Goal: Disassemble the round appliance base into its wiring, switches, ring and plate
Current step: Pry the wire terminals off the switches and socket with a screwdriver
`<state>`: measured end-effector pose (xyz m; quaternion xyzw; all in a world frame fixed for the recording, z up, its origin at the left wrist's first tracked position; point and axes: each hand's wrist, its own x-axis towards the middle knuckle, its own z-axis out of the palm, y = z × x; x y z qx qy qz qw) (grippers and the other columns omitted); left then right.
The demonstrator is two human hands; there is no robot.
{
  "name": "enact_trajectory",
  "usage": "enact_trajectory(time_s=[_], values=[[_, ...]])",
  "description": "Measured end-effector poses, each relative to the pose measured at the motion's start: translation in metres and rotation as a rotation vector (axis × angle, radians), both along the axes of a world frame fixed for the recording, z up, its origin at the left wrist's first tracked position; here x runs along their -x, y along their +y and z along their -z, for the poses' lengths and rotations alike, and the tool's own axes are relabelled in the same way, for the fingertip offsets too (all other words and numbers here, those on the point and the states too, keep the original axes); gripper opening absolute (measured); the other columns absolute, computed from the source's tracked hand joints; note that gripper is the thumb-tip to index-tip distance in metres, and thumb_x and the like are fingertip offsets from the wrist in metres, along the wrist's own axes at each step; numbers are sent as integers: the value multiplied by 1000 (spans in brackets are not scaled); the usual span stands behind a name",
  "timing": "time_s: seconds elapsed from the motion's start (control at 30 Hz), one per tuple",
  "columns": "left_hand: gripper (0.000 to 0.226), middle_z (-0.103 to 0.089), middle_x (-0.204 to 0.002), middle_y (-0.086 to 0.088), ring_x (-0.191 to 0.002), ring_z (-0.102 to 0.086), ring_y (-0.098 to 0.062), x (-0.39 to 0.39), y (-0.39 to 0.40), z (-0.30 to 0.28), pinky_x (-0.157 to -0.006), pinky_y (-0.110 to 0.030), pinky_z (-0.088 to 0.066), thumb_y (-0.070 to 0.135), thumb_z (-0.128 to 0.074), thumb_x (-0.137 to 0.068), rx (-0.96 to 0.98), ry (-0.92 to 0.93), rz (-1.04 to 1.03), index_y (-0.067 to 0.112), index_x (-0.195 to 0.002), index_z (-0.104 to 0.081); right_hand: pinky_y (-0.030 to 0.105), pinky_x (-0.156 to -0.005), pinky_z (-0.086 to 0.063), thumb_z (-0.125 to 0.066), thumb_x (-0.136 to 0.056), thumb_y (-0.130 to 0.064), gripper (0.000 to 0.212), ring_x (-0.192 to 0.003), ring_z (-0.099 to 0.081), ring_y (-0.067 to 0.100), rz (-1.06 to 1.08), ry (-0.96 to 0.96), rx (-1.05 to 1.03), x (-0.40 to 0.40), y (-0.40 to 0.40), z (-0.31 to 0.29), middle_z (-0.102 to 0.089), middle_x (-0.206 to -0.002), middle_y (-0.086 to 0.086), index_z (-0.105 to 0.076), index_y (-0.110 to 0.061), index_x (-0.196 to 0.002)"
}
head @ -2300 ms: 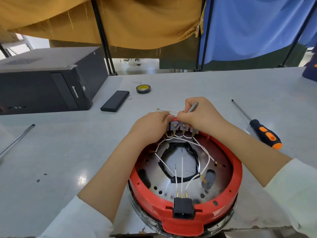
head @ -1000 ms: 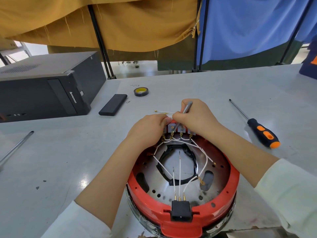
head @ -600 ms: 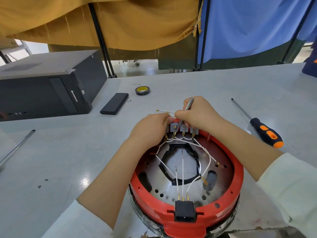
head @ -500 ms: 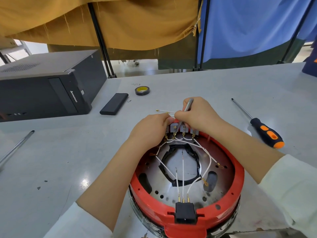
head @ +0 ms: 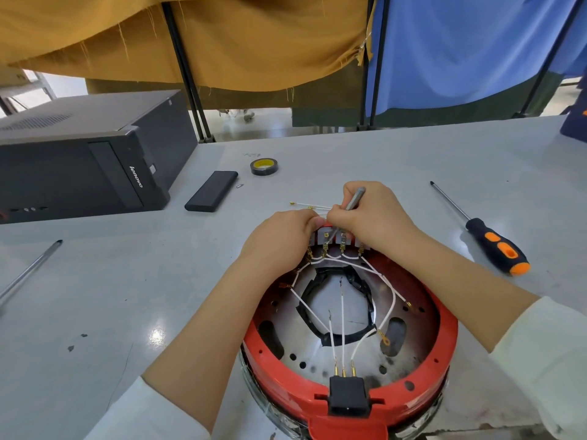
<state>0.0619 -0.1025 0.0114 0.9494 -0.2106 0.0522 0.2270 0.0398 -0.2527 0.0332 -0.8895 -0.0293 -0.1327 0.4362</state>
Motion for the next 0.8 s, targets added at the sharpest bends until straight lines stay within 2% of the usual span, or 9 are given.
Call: enact_trajectory(time_s=[0.1,0.27,0.43,0.53,0.63,0.8], values=[[34,-51,-76,3,-77,-51,-20,-1,0,1,-65,-31,-37,38,-31,-101,-5,-10,6,21,-100,-61,23,-40,-32,-64,-75,-11,34,-25,-41,8,1,71,13,-2,2,-6,-47,-46,8,-36,-13,-56],[33,-51,-74,3,-75,-51,-21,-2,0,1,-63,-31,-36,38,-32,-101,-23,-14,-6,21,-90,-58,27,-43,-37,-58,-78,-6,25,-39,-48,22,-14,137,37,-4,3,-10,-57,-54,15,-41,-10,-61],[31,-49,-68,6,-72,-51,-20,-1,-1,1,-61,-31,-36,38,-34,-100,-13,-6,-16,24,-84,-56,29,-50,-40,-57,-78,-5,27,-44,-49,27,-16,165,31,-8,2,-11,-56,-53,15,-40,-11,-58],[32,-54,-74,3,-77,-53,-22,0,-1,0,-65,-32,-40,38,-33,-100,-10,0,-16,22,-89,-59,21,-39,-39,-58,-77,-8,26,-36,-49,18,-30,171,53,-10,2,-11,-57,-48,9,-45,-10,-55],[31,-56,-81,0,-80,-54,-23,1,0,0,-69,-34,-43,36,-33,-100,-2,15,-9,22,-101,-61,25,-46,-43,-65,-76,-17,29,-40,-51,14,-26,162,144,-10,5,-10,-56,-48,3,-45,-14,-55],[34,-63,-91,-3,-84,-57,-24,5,0,-1,-69,-35,-45,37,-31,-101,-29,12,-28,22,-100,-61,25,-44,-28,-65,-72,-15,38,-41,-37,8,6,-19,26,-1,1,2,-36,-47,-5,-33,-17,-52]])
